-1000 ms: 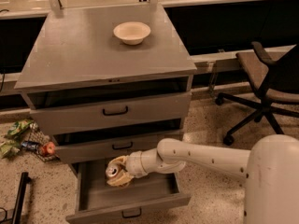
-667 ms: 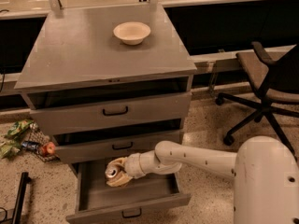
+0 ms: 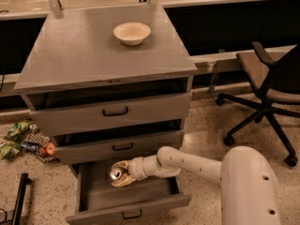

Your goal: Place orange can into bottom drawer

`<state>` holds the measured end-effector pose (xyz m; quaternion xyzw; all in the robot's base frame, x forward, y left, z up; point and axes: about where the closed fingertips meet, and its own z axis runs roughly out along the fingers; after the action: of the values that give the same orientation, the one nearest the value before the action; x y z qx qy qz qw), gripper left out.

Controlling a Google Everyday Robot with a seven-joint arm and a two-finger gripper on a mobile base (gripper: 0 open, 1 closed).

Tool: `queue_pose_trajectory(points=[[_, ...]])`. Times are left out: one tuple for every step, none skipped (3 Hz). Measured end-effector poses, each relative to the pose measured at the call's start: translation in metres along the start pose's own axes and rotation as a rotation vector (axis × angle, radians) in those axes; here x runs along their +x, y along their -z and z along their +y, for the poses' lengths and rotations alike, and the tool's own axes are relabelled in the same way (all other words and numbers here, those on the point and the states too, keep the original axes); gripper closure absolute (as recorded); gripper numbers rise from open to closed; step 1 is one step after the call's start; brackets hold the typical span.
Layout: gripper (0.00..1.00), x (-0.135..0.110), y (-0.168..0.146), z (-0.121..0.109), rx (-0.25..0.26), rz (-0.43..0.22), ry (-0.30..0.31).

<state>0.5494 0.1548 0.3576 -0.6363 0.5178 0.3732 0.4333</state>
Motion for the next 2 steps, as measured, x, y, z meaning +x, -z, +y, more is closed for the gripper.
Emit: queue_pose_trajectory(points=[[1.0,0.033,0.0,-0.008,0.044,-0.026,-0.004],[1.0,0.063,-0.007,-0.009,0.057,-0.053,-0.018]])
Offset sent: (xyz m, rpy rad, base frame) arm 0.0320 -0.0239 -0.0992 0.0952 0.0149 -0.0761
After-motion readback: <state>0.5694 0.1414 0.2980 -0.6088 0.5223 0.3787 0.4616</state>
